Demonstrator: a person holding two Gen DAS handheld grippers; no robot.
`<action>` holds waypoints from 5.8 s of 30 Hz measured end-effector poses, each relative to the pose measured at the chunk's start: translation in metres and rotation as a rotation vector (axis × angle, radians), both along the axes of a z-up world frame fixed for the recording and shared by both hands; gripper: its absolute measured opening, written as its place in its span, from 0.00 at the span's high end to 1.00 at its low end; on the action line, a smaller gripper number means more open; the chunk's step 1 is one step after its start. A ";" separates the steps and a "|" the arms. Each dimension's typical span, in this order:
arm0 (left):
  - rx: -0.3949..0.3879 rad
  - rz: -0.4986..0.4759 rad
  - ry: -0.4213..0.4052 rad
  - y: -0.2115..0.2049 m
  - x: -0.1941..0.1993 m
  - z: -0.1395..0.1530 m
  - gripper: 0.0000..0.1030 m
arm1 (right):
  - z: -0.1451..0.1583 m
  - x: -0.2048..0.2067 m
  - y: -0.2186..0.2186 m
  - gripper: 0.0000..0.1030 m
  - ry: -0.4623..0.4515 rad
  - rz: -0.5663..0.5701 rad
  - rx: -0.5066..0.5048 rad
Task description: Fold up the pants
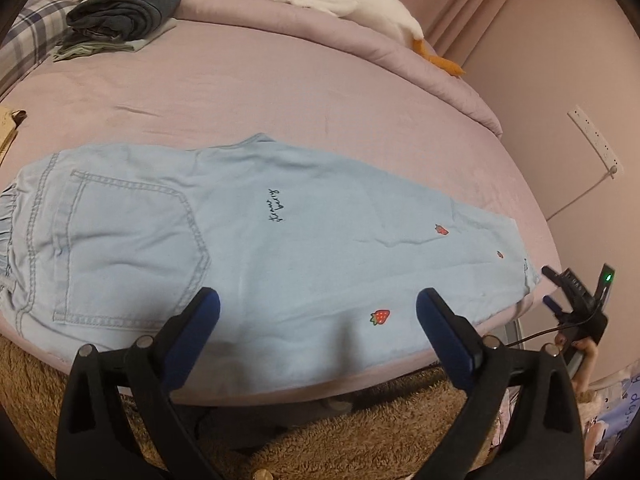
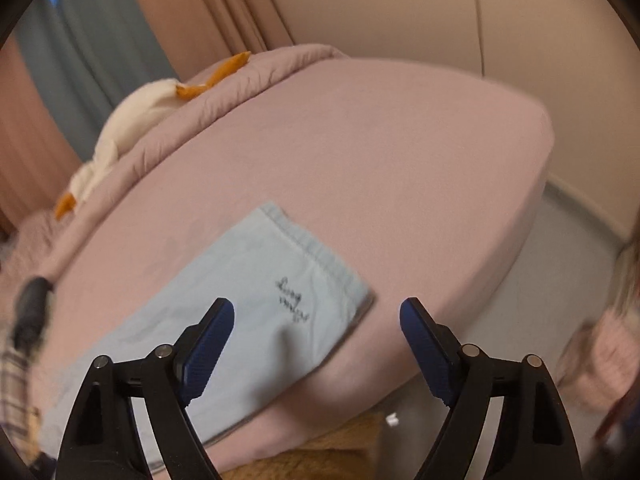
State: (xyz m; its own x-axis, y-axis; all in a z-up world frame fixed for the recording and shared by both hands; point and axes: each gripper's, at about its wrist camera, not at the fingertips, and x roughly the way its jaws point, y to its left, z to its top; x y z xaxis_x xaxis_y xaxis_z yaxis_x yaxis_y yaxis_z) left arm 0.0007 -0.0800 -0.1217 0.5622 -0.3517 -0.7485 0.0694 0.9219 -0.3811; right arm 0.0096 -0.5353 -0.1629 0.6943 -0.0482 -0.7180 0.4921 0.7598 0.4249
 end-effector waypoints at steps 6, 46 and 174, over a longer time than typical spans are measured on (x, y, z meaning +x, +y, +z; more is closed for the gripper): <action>-0.003 0.005 0.010 -0.001 0.011 -0.009 0.04 | -0.024 -0.002 -0.001 0.18 -0.011 0.005 0.083; -0.090 0.079 0.007 0.042 0.006 -0.005 0.10 | 0.102 0.035 0.075 0.85 -0.401 0.241 0.061; 0.025 0.027 0.075 0.016 0.105 -0.044 0.68 | -0.014 0.137 0.228 0.79 0.042 0.507 0.013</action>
State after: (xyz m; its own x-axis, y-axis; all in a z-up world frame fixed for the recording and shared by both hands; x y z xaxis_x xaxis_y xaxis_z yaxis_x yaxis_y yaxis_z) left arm 0.1056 -0.0636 -0.1652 0.5135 -0.3182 -0.7969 0.0166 0.9322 -0.3616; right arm 0.1470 -0.3074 -0.1772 0.5984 0.2963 -0.7444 0.0797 0.9025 0.4233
